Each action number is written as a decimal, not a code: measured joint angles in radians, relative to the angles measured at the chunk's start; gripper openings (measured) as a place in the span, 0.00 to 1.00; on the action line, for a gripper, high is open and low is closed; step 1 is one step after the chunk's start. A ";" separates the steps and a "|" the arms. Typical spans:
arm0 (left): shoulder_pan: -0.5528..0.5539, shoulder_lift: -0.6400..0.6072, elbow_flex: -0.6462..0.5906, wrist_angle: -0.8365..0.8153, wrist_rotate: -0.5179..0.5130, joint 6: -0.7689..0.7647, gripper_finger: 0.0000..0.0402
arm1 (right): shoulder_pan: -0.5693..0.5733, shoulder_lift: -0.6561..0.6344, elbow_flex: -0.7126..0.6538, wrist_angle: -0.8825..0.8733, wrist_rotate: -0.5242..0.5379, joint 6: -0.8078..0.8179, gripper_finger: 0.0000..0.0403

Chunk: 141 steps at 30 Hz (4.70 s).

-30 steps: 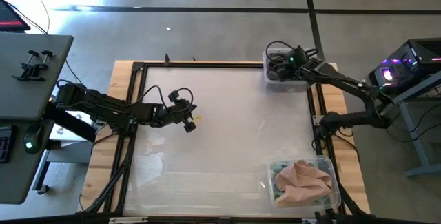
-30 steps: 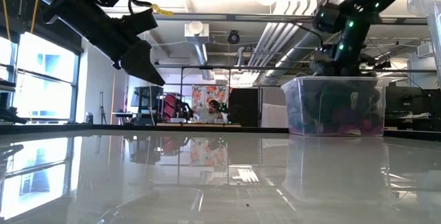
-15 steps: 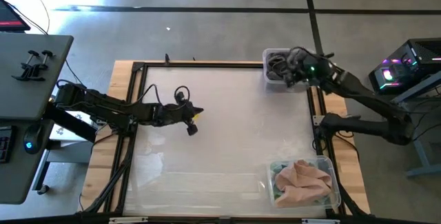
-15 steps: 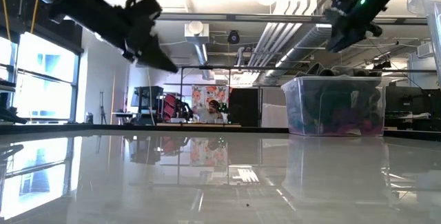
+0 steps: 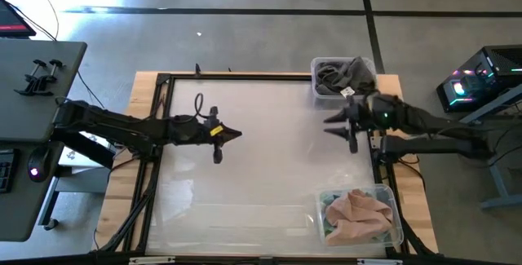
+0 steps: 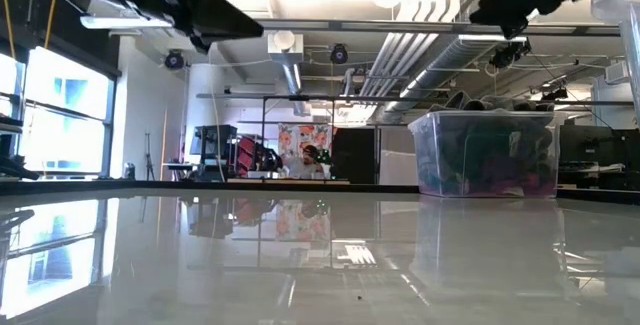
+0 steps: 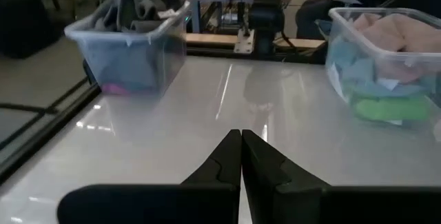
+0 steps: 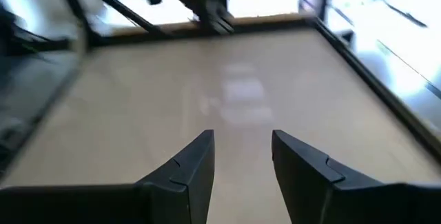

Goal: Sort towels by color in basket
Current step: Return to Home Position

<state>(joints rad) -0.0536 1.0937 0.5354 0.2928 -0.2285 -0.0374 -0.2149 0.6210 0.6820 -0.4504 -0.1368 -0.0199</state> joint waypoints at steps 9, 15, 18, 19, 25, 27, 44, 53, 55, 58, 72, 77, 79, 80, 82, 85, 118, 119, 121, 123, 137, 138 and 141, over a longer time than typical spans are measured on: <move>0.001 -0.072 0.000 -0.051 -0.053 0.053 0.00 | 0.110 -0.209 -0.308 0.306 -0.138 0.046 0.35; 0.002 -0.076 0.000 -0.059 -0.090 0.049 0.00 | 0.134 -0.395 -0.384 0.325 -0.186 0.063 0.35; 0.002 -0.077 0.000 -0.056 -0.107 0.029 0.00 | 0.147 -0.483 -0.426 0.327 -0.229 0.092 0.35; 0.002 -0.079 0.000 -0.057 -0.113 0.019 0.00 | 0.151 -0.510 -0.443 0.335 -0.234 0.105 0.35; 0.002 -0.110 0.000 -0.055 -0.123 0.005 0.00 | 0.186 -0.621 -0.546 0.352 -0.242 0.161 0.35; 0.002 -0.133 0.000 -0.056 -0.123 0.004 0.00 | 0.200 -0.613 -0.567 0.372 -0.256 0.162 0.35; 0.002 -0.280 0.000 -0.116 -0.124 0.021 0.00 | 0.314 -0.616 -0.672 0.521 -0.123 0.136 0.35; 0.002 -0.383 0.000 -0.155 -0.123 0.066 0.00 | 0.315 -0.589 -0.672 0.473 0.102 0.126 0.22; 0.002 -0.421 0.000 -0.206 -0.123 0.053 0.00 | 0.315 -0.574 -0.672 0.472 0.102 0.125 0.14; 0.002 -0.472 0.000 -0.292 -0.123 0.024 0.00 | 0.315 -0.550 -0.672 0.472 0.102 0.118 0.02; 0.002 -0.757 -0.239 -0.260 -0.095 0.051 0.00 | 0.315 -0.490 -0.672 0.470 0.107 0.234 0.02; 0.001 -0.897 -0.335 -0.229 0.064 0.077 0.00 | 0.315 -0.490 -0.672 0.470 0.107 0.338 0.02; 0.003 -0.944 -0.374 -0.207 0.062 0.077 0.00 | 0.315 -0.490 -0.672 0.470 0.107 0.328 0.02; 0.007 -0.963 -0.394 -0.191 0.063 0.076 0.00 | 0.315 -0.490 -0.672 0.470 0.107 0.320 0.02; 0.014 -0.992 -0.438 -0.144 0.087 0.071 0.00 | 0.315 -0.490 -0.673 0.470 0.107 0.307 0.02; 0.023 -1.020 -0.502 -0.086 0.147 0.075 0.00 | 0.315 -0.490 -0.673 0.470 0.107 0.310 0.02; 0.039 -1.008 -0.524 -0.281 0.260 0.094 0.00 | 0.315 -0.490 -0.673 0.470 0.107 0.292 0.02; 0.039 -1.008 -0.524 -0.281 0.259 0.094 0.00 | 0.315 -0.490 -0.673 0.470 0.107 0.257 0.02; 0.039 -1.008 -0.524 -0.281 0.258 0.094 0.00 | 0.315 -0.490 -0.673 0.470 0.107 0.168 0.02; 0.039 -1.008 -0.524 -0.281 0.258 0.094 0.00 | 0.315 -0.490 -0.673 0.470 0.107 0.104 0.02; 0.039 -1.008 -0.524 -0.281 0.258 0.094 0.00 | 0.313 -0.583 -0.673 0.520 0.088 0.091 0.02; 0.039 -1.008 -0.524 -0.281 0.258 0.094 0.00 | 0.313 -0.605 -0.673 0.517 0.100 0.091 0.02; 0.039 -1.007 -0.524 -0.280 0.258 0.094 0.00 | 0.311 -0.620 -0.673 0.528 0.181 0.090 0.02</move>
<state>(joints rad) -0.0143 0.0865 0.0117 0.0124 0.0297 0.0563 0.0960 0.0005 0.0090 0.0773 0.0443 0.0704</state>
